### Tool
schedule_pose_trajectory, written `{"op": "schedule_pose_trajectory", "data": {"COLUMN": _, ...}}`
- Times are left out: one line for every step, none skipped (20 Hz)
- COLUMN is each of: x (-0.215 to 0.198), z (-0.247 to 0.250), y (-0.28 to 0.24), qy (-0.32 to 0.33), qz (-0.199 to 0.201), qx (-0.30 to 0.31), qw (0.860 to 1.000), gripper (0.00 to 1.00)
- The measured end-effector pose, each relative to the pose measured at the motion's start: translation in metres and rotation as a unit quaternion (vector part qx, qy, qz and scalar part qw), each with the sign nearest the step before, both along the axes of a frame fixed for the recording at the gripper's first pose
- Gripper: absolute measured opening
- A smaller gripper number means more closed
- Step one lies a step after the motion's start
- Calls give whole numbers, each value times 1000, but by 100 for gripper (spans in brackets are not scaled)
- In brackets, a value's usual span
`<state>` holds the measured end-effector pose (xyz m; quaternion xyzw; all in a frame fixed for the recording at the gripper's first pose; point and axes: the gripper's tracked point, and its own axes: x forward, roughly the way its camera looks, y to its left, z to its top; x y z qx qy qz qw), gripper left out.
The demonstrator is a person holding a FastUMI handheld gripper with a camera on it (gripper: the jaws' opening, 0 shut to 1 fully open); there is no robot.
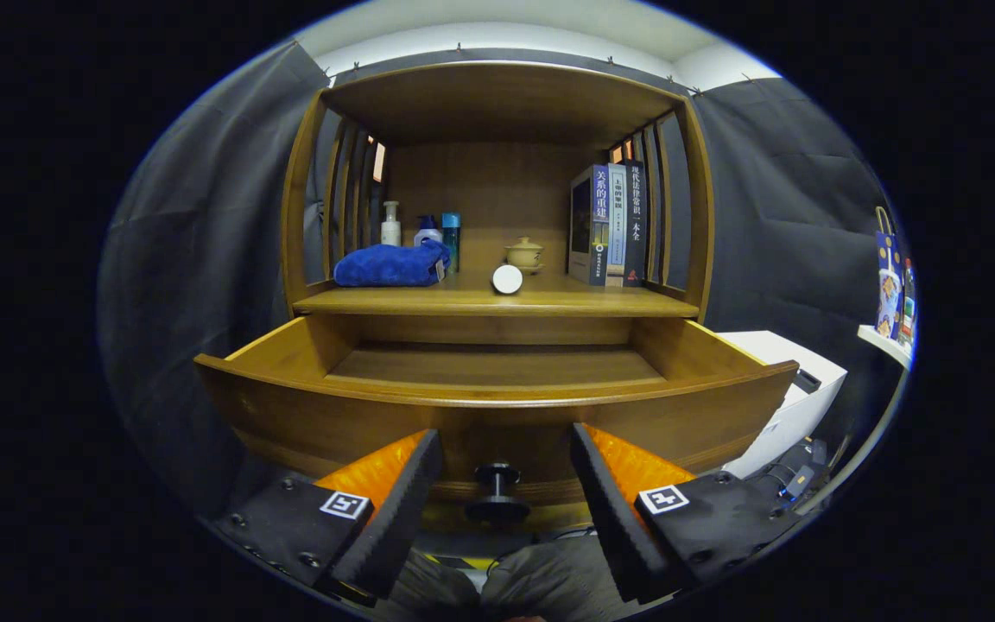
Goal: Pull open the drawer, take out the items inside it, and place them on the countertop above the cabinet.
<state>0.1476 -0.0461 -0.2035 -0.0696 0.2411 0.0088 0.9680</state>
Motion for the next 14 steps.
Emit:
{"op": "schedule_pose_trajectory", "data": {"x": 1, "z": -1, "y": 0, "qy": -2, "qz": 1, "qx": -2, "qw": 1000, "gripper": 98}}
{"op": "schedule_pose_trajectory", "data": {"x": -1, "z": 0, "y": 0, "qy": -3, "qz": 2, "qx": -4, "qw": 1000, "gripper": 98}}
{"op": "schedule_pose_trajectory", "data": {"x": 0, "z": -1, "y": 0, "qy": -5, "qz": 2, "qx": -2, "qw": 1000, "gripper": 98}}
{"op": "schedule_pose_trajectory", "data": {"x": 0, "z": -1, "y": 0, "qy": -5, "qz": 4, "qx": -1, "qw": 1000, "gripper": 98}}
{"op": "schedule_pose_trajectory", "data": {"x": 3, "z": 0, "y": -1, "qy": -5, "qz": 5, "qx": 2, "qw": 1000, "gripper": 98}}
{"op": "schedule_pose_trajectory", "data": {"x": 6, "z": -1, "y": -3, "qy": -2, "qz": 6, "qx": 7, "qw": 1000, "gripper": 99}}
{"op": "schedule_pose_trajectory", "data": {"x": 11, "z": -2, "y": -3, "qy": -2, "qz": 6, "qx": 13, "qw": 1000, "gripper": 99}}
{"op": "schedule_pose_trajectory", "data": {"x": 16, "z": -2, "y": -3, "qy": -1, "qz": 5, "qx": 18, "qw": 1000, "gripper": 99}}
{"op": "schedule_pose_trajectory", "data": {"x": 22, "z": -1, "y": -3, "qy": -5, "qz": 6, "qx": 19, "qw": 1000, "gripper": 99}}
{"op": "schedule_pose_trajectory", "data": {"x": 27, "z": 0, "y": -2, "qy": -9, "qz": 8, "qx": 17, "qw": 1000, "gripper": 99}}
{"op": "schedule_pose_trajectory", "data": {"x": 34, "z": -1, "y": -1, "qy": -11, "qz": 8, "qx": 16, "qw": 1000, "gripper": 99}}
{"op": "schedule_pose_trajectory", "data": {"x": 35, "z": -2, "y": -1, "qy": -9, "qz": 9, "qx": 14, "qw": 1000, "gripper": 99}}
{"op": "schedule_pose_trajectory", "data": {"x": 41, "z": -2, "y": -1, "qy": -13, "qz": 8, "qx": 16, "qw": 1000, "gripper": 99}}
{"op": "schedule_pose_trajectory", "data": {"x": 45, "z": -3, "y": 0, "qy": -11, "qz": 9, "qx": 14, "qw": 1000, "gripper": 99}}
